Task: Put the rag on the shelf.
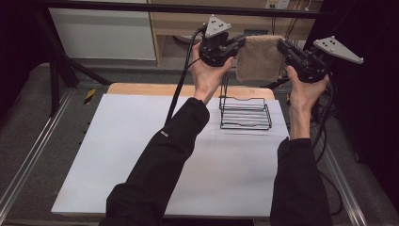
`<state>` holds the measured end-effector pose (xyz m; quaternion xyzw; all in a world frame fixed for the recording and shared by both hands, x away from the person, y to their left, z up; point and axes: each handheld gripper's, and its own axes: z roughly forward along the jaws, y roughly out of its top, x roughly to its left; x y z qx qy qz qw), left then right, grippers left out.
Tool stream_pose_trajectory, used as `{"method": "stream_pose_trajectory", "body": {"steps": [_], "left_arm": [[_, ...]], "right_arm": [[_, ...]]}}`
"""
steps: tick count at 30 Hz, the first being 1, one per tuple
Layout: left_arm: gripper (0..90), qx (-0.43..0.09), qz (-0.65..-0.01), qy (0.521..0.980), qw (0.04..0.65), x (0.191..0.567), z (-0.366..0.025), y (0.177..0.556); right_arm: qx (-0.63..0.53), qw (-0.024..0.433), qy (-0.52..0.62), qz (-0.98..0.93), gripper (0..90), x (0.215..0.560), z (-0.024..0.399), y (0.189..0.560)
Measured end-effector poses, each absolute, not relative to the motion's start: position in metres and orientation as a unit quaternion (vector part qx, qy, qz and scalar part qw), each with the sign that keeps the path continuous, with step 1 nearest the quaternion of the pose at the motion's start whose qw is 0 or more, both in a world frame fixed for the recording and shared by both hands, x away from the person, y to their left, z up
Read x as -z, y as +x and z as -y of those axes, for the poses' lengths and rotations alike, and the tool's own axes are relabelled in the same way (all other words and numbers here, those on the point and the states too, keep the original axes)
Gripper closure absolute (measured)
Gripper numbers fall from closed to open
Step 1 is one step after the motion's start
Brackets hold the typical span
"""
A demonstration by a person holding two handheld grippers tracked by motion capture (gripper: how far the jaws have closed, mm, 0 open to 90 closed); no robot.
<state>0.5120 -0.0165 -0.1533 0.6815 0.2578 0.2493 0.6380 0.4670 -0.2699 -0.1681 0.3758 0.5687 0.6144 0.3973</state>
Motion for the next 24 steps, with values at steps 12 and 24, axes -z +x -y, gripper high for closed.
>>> {"method": "stream_pose_trajectory", "body": {"steps": [12, 24], "left_arm": [[86.0, -0.264, -0.261, 0.686, 0.626, 0.16, 0.017, 0.536], [86.0, -0.261, -0.257, 0.697, 0.617, 0.169, 0.023, 0.553]], "right_arm": [[-0.609, 0.396, 0.377, -0.575, 84.0, 0.171, 0.267, 0.492], [-0.602, 0.393, 0.377, -0.584, 84.0, 0.181, 0.273, 0.507]]}}
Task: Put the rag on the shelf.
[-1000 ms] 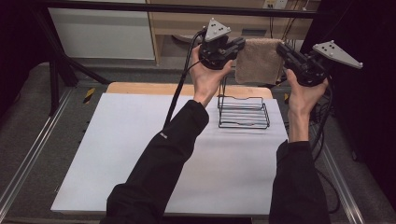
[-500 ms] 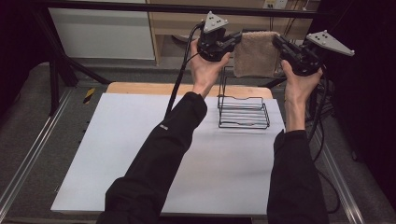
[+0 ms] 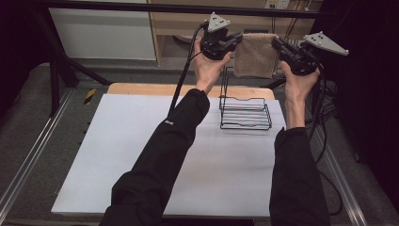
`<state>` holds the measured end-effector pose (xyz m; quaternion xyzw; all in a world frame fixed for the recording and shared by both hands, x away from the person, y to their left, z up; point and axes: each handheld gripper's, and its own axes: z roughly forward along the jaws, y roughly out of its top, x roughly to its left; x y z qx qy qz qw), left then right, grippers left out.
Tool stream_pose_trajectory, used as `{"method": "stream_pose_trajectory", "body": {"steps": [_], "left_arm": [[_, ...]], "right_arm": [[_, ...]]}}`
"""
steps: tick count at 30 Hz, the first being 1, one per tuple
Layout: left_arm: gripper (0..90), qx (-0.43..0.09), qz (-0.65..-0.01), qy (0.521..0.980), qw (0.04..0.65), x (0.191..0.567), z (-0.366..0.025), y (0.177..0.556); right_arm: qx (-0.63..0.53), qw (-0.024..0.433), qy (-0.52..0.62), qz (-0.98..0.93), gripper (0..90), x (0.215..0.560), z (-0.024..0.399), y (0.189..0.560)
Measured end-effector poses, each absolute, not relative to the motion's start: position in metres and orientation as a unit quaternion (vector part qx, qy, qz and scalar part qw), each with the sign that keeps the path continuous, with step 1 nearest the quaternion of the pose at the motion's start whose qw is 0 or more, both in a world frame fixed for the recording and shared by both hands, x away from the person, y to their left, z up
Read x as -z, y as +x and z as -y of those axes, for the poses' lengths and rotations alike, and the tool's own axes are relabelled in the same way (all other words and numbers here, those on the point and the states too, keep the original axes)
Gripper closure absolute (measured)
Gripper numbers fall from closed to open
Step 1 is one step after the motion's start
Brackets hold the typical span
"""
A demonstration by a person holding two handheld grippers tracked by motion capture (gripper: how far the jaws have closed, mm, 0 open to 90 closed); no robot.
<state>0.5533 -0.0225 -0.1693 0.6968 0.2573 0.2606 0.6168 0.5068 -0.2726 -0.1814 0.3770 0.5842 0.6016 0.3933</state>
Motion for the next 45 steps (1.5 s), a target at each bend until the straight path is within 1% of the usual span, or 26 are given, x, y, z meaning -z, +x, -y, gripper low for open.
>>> {"method": "stream_pose_trajectory", "body": {"steps": [6, 22, 45], "left_arm": [[86.0, -0.259, -0.25, 0.706, 0.61, 0.176, 0.022, 0.554], [86.0, -0.242, -0.225, 0.732, 0.595, 0.202, 0.031, 0.537], [85.9, -0.218, -0.215, 0.75, 0.587, 0.213, 0.03, 0.529]], "right_arm": [[-0.597, 0.39, 0.374, -0.592, 84.0, 0.191, 0.275, 0.512], [-0.59, 0.367, 0.39, -0.604, 83.8, 0.223, 0.29, 0.501], [-0.585, 0.355, 0.385, -0.619, 82.6, 0.234, 0.296, 0.496]]}}
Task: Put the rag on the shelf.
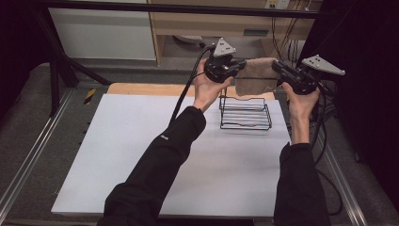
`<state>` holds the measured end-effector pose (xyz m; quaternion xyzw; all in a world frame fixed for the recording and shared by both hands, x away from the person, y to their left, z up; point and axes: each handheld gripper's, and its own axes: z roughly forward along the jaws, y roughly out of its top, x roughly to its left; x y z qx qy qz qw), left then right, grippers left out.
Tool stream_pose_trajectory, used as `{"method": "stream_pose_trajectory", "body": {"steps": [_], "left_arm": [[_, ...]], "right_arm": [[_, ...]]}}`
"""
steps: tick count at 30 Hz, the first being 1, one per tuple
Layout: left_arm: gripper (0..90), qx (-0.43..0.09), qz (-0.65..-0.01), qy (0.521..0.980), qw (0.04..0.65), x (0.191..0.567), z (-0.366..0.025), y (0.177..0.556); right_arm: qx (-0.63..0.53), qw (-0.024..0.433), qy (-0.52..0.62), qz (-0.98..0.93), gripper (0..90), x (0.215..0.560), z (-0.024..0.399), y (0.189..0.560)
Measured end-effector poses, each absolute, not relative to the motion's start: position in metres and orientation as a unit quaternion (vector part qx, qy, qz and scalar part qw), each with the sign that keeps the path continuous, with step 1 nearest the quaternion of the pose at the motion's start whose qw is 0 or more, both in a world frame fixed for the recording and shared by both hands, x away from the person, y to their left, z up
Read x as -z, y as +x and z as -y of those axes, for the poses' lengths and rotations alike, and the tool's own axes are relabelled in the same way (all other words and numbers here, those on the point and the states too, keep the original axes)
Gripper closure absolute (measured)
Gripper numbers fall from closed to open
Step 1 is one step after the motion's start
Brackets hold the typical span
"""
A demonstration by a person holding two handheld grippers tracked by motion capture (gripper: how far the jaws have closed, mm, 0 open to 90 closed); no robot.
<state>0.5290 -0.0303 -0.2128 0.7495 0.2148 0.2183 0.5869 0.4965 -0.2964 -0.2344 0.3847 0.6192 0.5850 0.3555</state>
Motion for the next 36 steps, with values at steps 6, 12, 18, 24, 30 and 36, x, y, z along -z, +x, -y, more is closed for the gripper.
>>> {"method": "stream_pose_trajectory", "body": {"steps": [6, 12, 18, 24, 30, 36], "left_arm": [[85.6, -0.21, -0.211, 0.752, 0.588, 0.216, 0.03, 0.523], [85.0, -0.205, -0.213, 0.766, 0.571, 0.219, 0.032, 0.518], [84.4, -0.193, -0.21, 0.78, 0.556, 0.221, 0.033, 0.512], [83.8, -0.185, -0.213, 0.791, 0.543, 0.225, 0.035, 0.51], [82.9, -0.175, -0.219, 0.796, 0.536, 0.234, 0.037, 0.509], [80.0, -0.164, -0.222, 0.795, 0.54, 0.231, 0.033, 0.506]], "right_arm": [[-0.588, 0.355, 0.379, -0.619, 82.1, 0.235, 0.298, 0.492], [-0.582, 0.35, 0.381, -0.627, 81.5, 0.238, 0.3, 0.483], [-0.577, 0.339, 0.38, -0.638, 81.1, 0.243, 0.304, 0.471], [-0.571, 0.332, 0.385, -0.645, 81.4, 0.249, 0.304, 0.466], [-0.571, 0.324, 0.386, -0.648, 81.7, 0.259, 0.305, 0.463], [-0.567, 0.328, 0.38, -0.653, 82.2, 0.263, 0.304, 0.462]]}}
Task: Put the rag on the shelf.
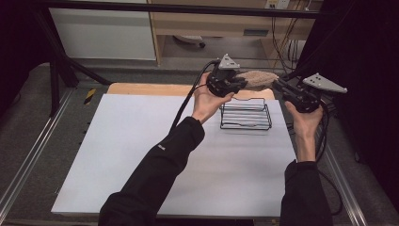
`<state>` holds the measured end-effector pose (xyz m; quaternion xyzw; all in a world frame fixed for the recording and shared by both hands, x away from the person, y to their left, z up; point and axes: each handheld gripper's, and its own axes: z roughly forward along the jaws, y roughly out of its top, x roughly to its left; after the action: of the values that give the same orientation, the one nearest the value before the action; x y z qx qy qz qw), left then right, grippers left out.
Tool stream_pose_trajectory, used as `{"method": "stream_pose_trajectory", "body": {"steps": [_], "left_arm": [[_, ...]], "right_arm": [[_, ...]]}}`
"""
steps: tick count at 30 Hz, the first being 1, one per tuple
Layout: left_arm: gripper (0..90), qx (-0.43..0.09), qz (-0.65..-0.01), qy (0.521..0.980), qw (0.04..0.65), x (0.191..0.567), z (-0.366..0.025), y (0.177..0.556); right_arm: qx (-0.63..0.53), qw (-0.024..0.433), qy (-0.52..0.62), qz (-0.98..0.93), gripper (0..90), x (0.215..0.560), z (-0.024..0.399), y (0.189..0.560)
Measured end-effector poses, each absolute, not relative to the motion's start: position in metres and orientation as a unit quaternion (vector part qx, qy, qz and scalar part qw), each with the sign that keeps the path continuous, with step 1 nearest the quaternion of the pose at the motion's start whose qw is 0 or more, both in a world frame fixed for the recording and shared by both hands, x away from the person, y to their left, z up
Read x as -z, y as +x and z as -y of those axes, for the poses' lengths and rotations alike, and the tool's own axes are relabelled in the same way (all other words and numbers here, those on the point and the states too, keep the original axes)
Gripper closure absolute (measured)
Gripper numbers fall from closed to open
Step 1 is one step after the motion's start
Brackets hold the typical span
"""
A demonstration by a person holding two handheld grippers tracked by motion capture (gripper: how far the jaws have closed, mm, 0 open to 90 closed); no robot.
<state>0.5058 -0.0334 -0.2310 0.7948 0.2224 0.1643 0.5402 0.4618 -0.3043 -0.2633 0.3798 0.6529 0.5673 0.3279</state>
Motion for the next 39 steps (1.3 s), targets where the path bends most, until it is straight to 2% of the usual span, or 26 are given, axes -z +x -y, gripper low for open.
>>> {"method": "stream_pose_trajectory", "body": {"steps": [4, 7, 11, 16, 21, 27, 28, 30, 33, 35, 39], "left_arm": [[78.1, -0.161, -0.231, 0.781, 0.557, 0.215, 0.028, 0.505], [82.0, -0.157, -0.237, 0.78, 0.558, 0.208, 0.029, 0.506], [89.7, -0.143, -0.236, 0.801, 0.531, 0.216, 0.037, 0.505], [90.0, -0.141, -0.238, 0.811, 0.516, 0.23, 0.042, 0.506], [90.0, -0.148, -0.243, 0.813, 0.509, 0.236, 0.042, 0.509], [90.0, -0.157, -0.24, 0.816, 0.502, 0.241, 0.043, 0.509], [90.0, -0.158, -0.239, 0.816, 0.501, 0.242, 0.042, 0.509], [90.0, -0.158, -0.239, 0.816, 0.502, 0.244, 0.042, 0.51], [90.0, -0.159, -0.238, 0.817, 0.501, 0.248, 0.041, 0.51], [90.0, -0.16, -0.235, 0.817, 0.501, 0.25, 0.04, 0.51], [89.9, -0.161, -0.233, 0.819, 0.5, 0.254, 0.039, 0.511]], "right_arm": [[-0.566, 0.331, 0.376, -0.655, 82.3, 0.265, 0.305, 0.462], [-0.564, 0.334, 0.374, -0.656, 82.2, 0.267, 0.305, 0.462], [-0.563, 0.335, 0.372, -0.657, 81.6, 0.268, 0.305, 0.461], [-0.564, 0.33, 0.369, -0.661, 79.3, 0.268, 0.305, 0.46], [-0.565, 0.33, 0.366, -0.662, 72.4, 0.267, 0.304, 0.455], [-0.569, 0.33, 0.368, -0.657, 56.5, 0.256, 0.302, 0.446], [-0.572, 0.329, 0.365, -0.657, 56.3, 0.253, 0.301, 0.444], [-0.573, 0.329, 0.363, -0.657, 59.0, 0.247, 0.298, 0.443], [-0.569, 0.312, 0.375, -0.662, 75.0, 0.245, 0.296, 0.446], [-0.562, 0.297, 0.387, -0.667, 81.3, 0.25, 0.295, 0.45], [-0.541, 0.296, 0.401, -0.678, 85.5, 0.267, 0.292, 0.458]]}}
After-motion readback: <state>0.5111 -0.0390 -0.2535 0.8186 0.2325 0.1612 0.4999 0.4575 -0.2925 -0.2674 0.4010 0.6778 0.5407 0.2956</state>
